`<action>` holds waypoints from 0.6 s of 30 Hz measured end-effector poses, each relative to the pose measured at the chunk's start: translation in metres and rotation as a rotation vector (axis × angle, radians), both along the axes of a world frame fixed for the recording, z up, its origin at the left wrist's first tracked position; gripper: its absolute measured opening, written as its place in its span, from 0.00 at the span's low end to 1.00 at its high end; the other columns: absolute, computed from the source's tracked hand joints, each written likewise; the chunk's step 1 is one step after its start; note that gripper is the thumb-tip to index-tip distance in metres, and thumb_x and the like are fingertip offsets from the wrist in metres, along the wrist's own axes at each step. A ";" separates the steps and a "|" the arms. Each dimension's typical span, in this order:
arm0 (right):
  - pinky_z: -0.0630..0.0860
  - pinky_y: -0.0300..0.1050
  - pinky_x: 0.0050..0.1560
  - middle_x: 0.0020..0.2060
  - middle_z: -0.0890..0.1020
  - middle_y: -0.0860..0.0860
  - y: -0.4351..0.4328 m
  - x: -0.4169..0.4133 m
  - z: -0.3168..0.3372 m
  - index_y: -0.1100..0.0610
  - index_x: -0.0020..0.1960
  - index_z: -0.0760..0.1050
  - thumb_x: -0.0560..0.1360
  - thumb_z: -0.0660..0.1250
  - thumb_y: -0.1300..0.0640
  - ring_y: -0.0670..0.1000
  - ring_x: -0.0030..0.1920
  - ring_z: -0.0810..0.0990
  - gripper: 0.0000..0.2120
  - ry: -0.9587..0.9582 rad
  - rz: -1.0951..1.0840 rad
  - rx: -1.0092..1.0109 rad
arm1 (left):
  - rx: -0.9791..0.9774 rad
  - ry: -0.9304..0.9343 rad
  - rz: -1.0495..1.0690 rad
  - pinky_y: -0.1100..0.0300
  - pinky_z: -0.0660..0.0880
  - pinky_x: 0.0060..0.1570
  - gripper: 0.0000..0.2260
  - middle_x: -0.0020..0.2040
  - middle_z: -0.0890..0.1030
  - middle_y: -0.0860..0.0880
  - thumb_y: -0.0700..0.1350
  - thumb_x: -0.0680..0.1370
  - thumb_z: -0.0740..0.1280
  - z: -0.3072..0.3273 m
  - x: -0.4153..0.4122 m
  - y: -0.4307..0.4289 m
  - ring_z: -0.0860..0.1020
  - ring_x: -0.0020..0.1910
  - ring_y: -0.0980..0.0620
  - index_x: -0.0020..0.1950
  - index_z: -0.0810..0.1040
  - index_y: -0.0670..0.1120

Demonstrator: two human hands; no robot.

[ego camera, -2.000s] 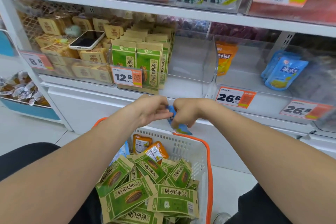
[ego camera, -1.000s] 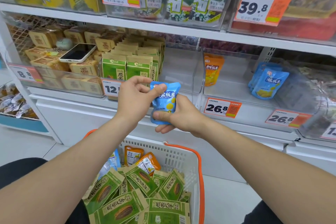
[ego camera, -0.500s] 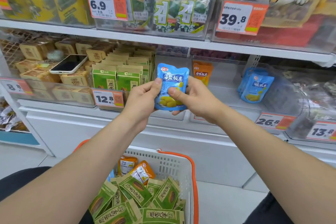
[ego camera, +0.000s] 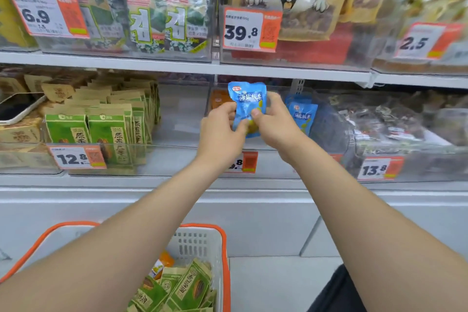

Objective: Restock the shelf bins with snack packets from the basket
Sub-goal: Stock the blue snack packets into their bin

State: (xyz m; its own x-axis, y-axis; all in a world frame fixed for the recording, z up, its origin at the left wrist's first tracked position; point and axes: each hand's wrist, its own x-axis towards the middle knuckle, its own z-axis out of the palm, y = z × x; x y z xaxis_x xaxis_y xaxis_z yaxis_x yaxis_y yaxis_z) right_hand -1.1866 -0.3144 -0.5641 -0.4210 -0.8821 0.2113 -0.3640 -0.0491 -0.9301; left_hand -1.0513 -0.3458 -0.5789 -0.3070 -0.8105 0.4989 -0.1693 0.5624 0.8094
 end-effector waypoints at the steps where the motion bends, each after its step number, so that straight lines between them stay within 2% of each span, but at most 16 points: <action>1: 0.79 0.52 0.59 0.61 0.80 0.52 0.001 -0.011 -0.001 0.52 0.71 0.64 0.83 0.60 0.59 0.52 0.58 0.82 0.17 0.012 -0.047 0.017 | 0.007 -0.019 0.002 0.51 0.82 0.54 0.10 0.49 0.87 0.57 0.40 0.77 0.71 0.000 -0.013 0.000 0.85 0.48 0.58 0.56 0.84 0.50; 4: 0.74 0.44 0.40 0.54 0.77 0.54 0.008 -0.041 -0.003 0.59 0.67 0.64 0.83 0.62 0.60 0.50 0.47 0.77 0.14 0.124 -0.195 0.127 | 0.089 -0.065 0.025 0.53 0.81 0.54 0.14 0.48 0.85 0.54 0.33 0.75 0.69 0.001 -0.049 0.002 0.85 0.51 0.51 0.54 0.82 0.50; 5: 0.73 0.44 0.37 0.50 0.77 0.53 0.008 -0.052 -0.008 0.61 0.67 0.64 0.82 0.64 0.61 0.50 0.44 0.76 0.16 0.146 -0.219 0.162 | 0.124 -0.086 0.028 0.54 0.81 0.55 0.16 0.50 0.85 0.52 0.32 0.74 0.67 0.001 -0.059 0.002 0.84 0.53 0.50 0.56 0.83 0.48; 6: 0.74 0.44 0.37 0.47 0.77 0.52 0.009 -0.062 -0.009 0.62 0.68 0.64 0.80 0.66 0.61 0.50 0.43 0.77 0.19 0.153 -0.213 0.199 | 0.148 -0.116 0.023 0.56 0.80 0.55 0.17 0.53 0.85 0.50 0.31 0.74 0.66 0.000 -0.069 0.001 0.83 0.55 0.49 0.58 0.83 0.46; 8: 0.82 0.48 0.47 0.48 0.81 0.51 0.011 -0.078 -0.012 0.61 0.67 0.66 0.74 0.75 0.56 0.50 0.48 0.84 0.27 0.128 -0.168 0.257 | 0.164 -0.227 0.012 0.56 0.78 0.58 0.18 0.58 0.83 0.48 0.31 0.76 0.66 -0.004 -0.086 -0.004 0.80 0.58 0.48 0.63 0.83 0.43; 9: 0.83 0.51 0.53 0.50 0.84 0.51 0.010 -0.087 -0.014 0.60 0.67 0.67 0.70 0.79 0.52 0.50 0.50 0.85 0.32 0.120 -0.158 0.287 | 0.182 -0.290 -0.006 0.55 0.77 0.61 0.19 0.61 0.81 0.46 0.32 0.77 0.66 -0.006 -0.093 -0.009 0.79 0.61 0.46 0.66 0.81 0.43; 11: 0.82 0.53 0.59 0.54 0.84 0.50 0.006 -0.106 -0.019 0.59 0.67 0.68 0.64 0.82 0.48 0.51 0.53 0.84 0.40 0.160 -0.202 0.338 | 0.234 -0.384 -0.095 0.53 0.77 0.63 0.21 0.65 0.80 0.42 0.32 0.78 0.63 -0.009 -0.104 -0.017 0.78 0.65 0.43 0.70 0.78 0.43; 13: 0.81 0.53 0.61 0.59 0.80 0.52 0.003 -0.116 -0.021 0.60 0.68 0.64 0.67 0.81 0.53 0.54 0.56 0.82 0.38 0.159 -0.306 0.363 | 0.202 -0.510 -0.200 0.56 0.76 0.61 0.23 0.65 0.81 0.43 0.31 0.79 0.60 -0.009 -0.112 -0.021 0.78 0.66 0.43 0.73 0.77 0.43; 15: 0.80 0.53 0.61 0.64 0.77 0.56 -0.001 -0.125 -0.023 0.61 0.66 0.61 0.70 0.78 0.58 0.59 0.60 0.81 0.34 0.188 -0.412 0.393 | 0.126 -0.643 -0.222 0.55 0.75 0.63 0.24 0.66 0.81 0.43 0.33 0.79 0.59 -0.010 -0.119 -0.025 0.77 0.67 0.42 0.74 0.77 0.45; 18: 0.75 0.51 0.60 0.68 0.73 0.61 -0.007 -0.134 -0.022 0.65 0.70 0.60 0.74 0.74 0.61 0.63 0.67 0.77 0.32 0.331 -0.514 0.447 | 0.077 -0.741 -0.186 0.47 0.78 0.61 0.19 0.59 0.84 0.41 0.37 0.75 0.60 -0.019 -0.126 -0.030 0.80 0.60 0.39 0.61 0.84 0.44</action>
State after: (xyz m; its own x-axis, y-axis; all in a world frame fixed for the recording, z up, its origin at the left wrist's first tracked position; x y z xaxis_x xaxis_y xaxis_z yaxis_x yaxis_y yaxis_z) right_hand -1.3207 -0.3213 -0.5859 -0.7793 -0.6231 0.0666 -0.5029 0.5586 -0.6595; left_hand -1.1771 -0.3761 -0.5977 -0.6742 -0.7366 0.0538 -0.5909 0.5817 0.5590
